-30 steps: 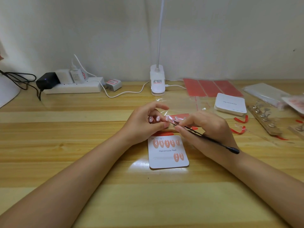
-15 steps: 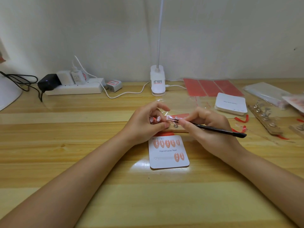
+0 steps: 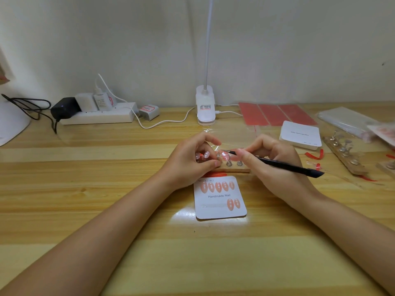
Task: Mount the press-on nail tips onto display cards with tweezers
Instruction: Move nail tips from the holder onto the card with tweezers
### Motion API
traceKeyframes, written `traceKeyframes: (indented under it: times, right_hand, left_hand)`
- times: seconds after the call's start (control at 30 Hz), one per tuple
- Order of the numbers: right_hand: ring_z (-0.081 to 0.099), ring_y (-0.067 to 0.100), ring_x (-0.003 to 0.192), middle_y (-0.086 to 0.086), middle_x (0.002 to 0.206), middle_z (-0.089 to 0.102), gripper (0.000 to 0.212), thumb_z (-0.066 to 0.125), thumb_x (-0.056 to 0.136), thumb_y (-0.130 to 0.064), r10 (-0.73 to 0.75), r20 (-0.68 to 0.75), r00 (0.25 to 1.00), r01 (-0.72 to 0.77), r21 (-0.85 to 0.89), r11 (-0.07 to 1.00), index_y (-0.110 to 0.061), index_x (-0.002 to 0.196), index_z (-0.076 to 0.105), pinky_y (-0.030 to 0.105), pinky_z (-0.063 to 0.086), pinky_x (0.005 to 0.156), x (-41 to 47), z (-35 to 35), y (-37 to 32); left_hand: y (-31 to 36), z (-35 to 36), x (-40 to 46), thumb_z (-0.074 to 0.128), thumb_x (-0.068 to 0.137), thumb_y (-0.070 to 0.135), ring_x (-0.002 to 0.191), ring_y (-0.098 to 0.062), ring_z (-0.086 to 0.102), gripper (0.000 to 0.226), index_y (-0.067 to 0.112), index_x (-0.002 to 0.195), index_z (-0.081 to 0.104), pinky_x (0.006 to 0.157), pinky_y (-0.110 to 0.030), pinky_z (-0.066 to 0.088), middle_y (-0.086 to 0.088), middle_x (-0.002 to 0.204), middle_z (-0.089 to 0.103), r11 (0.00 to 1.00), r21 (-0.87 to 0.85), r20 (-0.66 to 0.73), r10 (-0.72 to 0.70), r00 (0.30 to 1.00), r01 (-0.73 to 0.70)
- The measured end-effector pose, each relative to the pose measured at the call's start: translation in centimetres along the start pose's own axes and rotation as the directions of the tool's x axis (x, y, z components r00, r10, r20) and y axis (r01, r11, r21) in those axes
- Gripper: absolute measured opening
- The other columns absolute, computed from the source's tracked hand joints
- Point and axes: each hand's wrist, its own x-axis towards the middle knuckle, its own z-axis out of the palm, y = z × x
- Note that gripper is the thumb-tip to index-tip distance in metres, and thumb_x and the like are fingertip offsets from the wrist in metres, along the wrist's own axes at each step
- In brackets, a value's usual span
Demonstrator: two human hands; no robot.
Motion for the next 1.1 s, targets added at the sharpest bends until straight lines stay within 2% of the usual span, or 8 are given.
traceKeyframes:
  times: [0.17, 0.33, 0.4, 0.63, 0.7, 0.8, 1.03, 1.1]
  right_hand:
    - [0.054, -0.009, 0.067, -0.015, 0.069, 0.063, 0.021, 0.07, 0.081, -0.018, -0.128, 0.009, 0.992, 0.128, -0.118, 0.985, -0.028, 0.067, 0.057, 0.005, 0.039, 0.059, 0.0, 0.2, -0.2]
    - [0.056, -0.011, 0.067, -0.017, 0.065, 0.06, 0.015, 0.068, 0.083, -0.013, -0.199, 0.027, 0.98, 0.201, -0.165, 0.966, -0.023, 0.081, 0.057, 0.002, 0.037, 0.065, 0.1, 0.8, -0.1]
    - [0.055, -0.011, 0.066, -0.016, 0.062, 0.059, 0.018, 0.067, 0.084, -0.011, -0.201, 0.008, 0.98, 0.2, -0.152, 0.968, -0.021, 0.087, 0.052, 0.001, 0.036, 0.067, 0.0, 0.9, 0.1]
    - [0.056, -0.005, 0.065, -0.01, 0.066, 0.059, 0.028, 0.064, 0.085, -0.011, -0.142, -0.019, 0.99, 0.138, -0.137, 0.981, -0.031, 0.079, 0.044, 0.005, 0.04, 0.061, 0.1, 0.9, 0.2]
    - [0.057, 0.004, 0.061, -0.001, 0.069, 0.059, 0.025, 0.061, 0.087, -0.013, -0.097, -0.071, 0.993, 0.091, -0.086, 0.992, -0.029, 0.078, 0.045, 0.016, 0.045, 0.055, 0.3, 0.7, 0.2]
    - [0.06, 0.019, 0.066, 0.009, 0.075, 0.06, 0.022, 0.059, 0.088, -0.016, -0.049, -0.126, 0.991, 0.045, -0.034, 0.998, -0.027, 0.077, 0.044, 0.032, 0.049, 0.056, 0.4, 0.4, 0.2]
    - [0.06, 0.016, 0.065, 0.012, 0.074, 0.061, 0.019, 0.061, 0.087, -0.014, -0.003, -0.108, 0.994, 0.01, 0.06, 0.998, -0.02, 0.077, 0.046, 0.028, 0.047, 0.059, 0.2, 0.3, 0.0]
    - [0.058, 0.01, 0.062, 0.01, 0.072, 0.06, 0.019, 0.06, 0.087, -0.012, 0.002, -0.104, 0.995, 0.006, 0.076, 0.997, -0.018, 0.077, 0.046, 0.024, 0.046, 0.058, 0.2, 0.3, -0.1]
  left_hand:
    - [0.0, 0.1, 0.1, 0.071, 0.077, 0.003, 0.075, -0.011, 0.06, 0.032, 0.013, 0.104, 0.056, 0.069, -0.013, 0.041, 0.007, 0.076, 0.065, 1.0, 0.005, -0.001, 0.01, 1.0, -0.01]
    - [0.0, 0.1, 0.0, 0.071, 0.077, 0.003, 0.071, -0.002, 0.057, 0.033, 0.015, 0.103, 0.056, 0.067, -0.009, 0.04, 0.008, 0.076, 0.065, 1.0, 0.007, 0.0, 0.015, 1.0, -0.015]
    - [-0.1, 0.1, 0.1, 0.072, 0.077, 0.003, 0.074, -0.005, 0.058, 0.033, 0.014, 0.104, 0.056, 0.069, -0.011, 0.04, 0.007, 0.076, 0.065, 1.0, 0.004, -0.003, 0.011, 1.0, -0.011]
    - [-0.1, 0.1, 0.1, 0.071, 0.077, 0.002, 0.064, 0.007, 0.051, 0.032, 0.01, 0.104, 0.057, 0.065, -0.006, 0.037, 0.011, 0.073, 0.062, 1.0, 0.007, 0.007, 0.018, 1.0, -0.018]
    - [-0.1, 0.0, 0.1, 0.071, 0.077, 0.004, 0.066, 0.008, 0.052, 0.032, 0.012, 0.104, 0.056, 0.066, -0.006, 0.038, 0.012, 0.074, 0.062, 1.0, 0.011, 0.008, 0.014, 1.0, -0.014]
    - [0.0, 0.0, 0.0, 0.071, 0.077, 0.004, 0.073, 0.001, 0.056, 0.032, 0.013, 0.104, 0.056, 0.07, -0.01, 0.04, 0.011, 0.076, 0.064, 1.0, 0.007, 0.004, 0.001, 1.0, -0.001]
    - [-0.1, 0.2, -0.3, 0.072, 0.076, 0.006, 0.086, -0.008, 0.058, 0.041, 0.02, 0.109, 0.053, 0.075, -0.011, 0.041, 0.009, 0.091, 0.061, 0.999, 0.044, -0.051, 0.031, 0.998, -0.028]
    - [0.1, 0.0, -0.6, 0.072, 0.076, 0.005, 0.093, -0.005, 0.055, 0.044, 0.021, 0.113, 0.052, 0.079, -0.005, 0.038, 0.005, 0.099, 0.058, 0.994, 0.087, -0.083, 0.066, 0.994, -0.059]
